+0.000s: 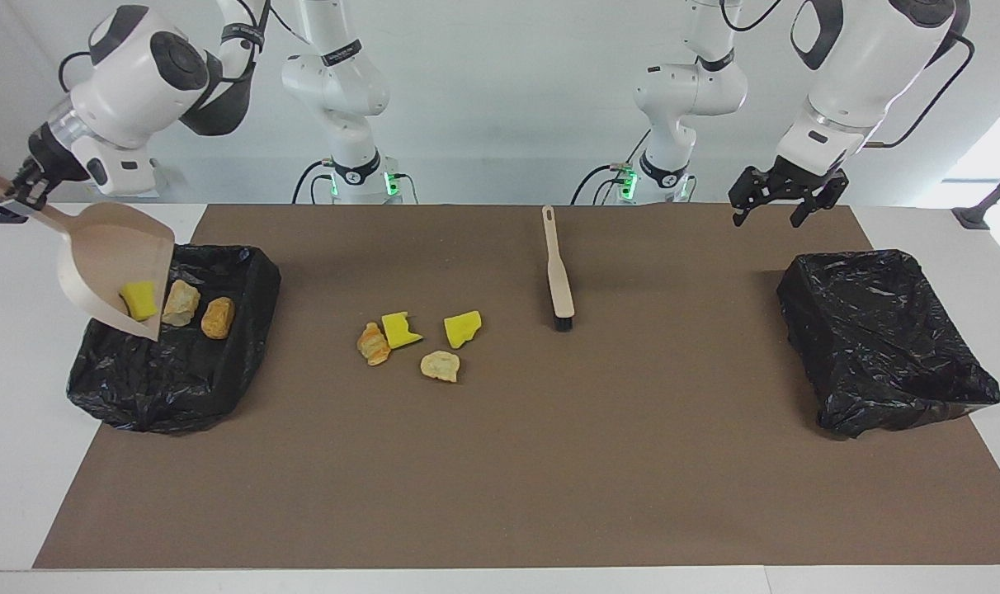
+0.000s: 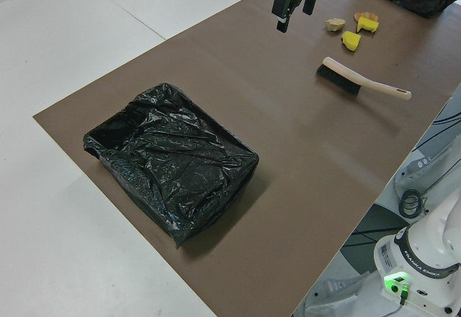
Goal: Sweep and dump trash in bin
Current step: 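Lift the emptied dustpan out of the bag with the right gripper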
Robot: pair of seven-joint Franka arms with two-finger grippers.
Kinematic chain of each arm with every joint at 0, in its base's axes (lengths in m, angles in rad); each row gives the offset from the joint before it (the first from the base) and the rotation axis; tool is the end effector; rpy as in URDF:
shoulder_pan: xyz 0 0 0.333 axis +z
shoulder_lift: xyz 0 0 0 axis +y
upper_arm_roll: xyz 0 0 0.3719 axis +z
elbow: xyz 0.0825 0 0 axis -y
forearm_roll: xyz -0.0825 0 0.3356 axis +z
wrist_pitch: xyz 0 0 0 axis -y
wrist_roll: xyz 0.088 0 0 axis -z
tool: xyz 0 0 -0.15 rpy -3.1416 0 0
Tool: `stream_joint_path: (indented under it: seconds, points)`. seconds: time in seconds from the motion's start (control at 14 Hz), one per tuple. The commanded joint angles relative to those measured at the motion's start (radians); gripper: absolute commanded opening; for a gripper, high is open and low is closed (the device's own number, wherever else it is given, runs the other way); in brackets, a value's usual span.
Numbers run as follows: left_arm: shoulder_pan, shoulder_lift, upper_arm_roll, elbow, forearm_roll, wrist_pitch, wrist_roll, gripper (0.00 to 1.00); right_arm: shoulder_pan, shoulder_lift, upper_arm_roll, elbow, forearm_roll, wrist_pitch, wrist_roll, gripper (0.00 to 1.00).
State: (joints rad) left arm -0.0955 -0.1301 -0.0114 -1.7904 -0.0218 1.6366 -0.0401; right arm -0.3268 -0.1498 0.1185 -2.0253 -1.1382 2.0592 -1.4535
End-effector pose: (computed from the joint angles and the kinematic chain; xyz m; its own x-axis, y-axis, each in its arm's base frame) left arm 0.4566 -0.0525 0.6126 0.9976 -0.0652 -0.0245 -0.0647 -0.9977 0.0193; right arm 0.4739 -0.1804 0.6111 -0.0685 0.4755 -0.8771 0.9847 0.1733 0.0170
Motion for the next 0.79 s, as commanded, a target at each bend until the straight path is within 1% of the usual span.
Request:
stream_joint_path:
  seconds: [0.0,0.21,0.36,0.43,0.57,0.72]
  points:
    - [0.060,0.020,-0.009,0.029,0.016,-0.031,0.070,1.00,0.006,-0.034,0.003,-0.035,-0.124,0.019,0.050,0.00]
    - [0.091,0.012,-0.007,0.031,0.016,-0.029,0.097,1.00,0.008,-0.082,0.003,-0.038,-0.228,0.029,0.042,0.00]
    - [0.108,0.010,-0.007,0.031,0.016,-0.029,0.101,1.00,-0.006,-0.080,0.000,-0.035,-0.210,0.033,0.039,0.00]
    - [0.111,0.010,-0.007,0.031,0.014,-0.026,0.101,1.00,-0.009,-0.080,-0.008,-0.035,-0.175,0.032,0.053,0.00]
    - [0.109,0.017,-0.010,0.035,0.010,-0.003,0.088,1.00,-0.009,-0.080,-0.014,-0.026,0.027,0.026,0.027,0.00]
    - [0.109,0.014,-0.019,0.040,0.003,-0.003,0.088,1.00,-0.011,-0.070,-0.013,0.014,0.127,0.009,0.004,0.00]
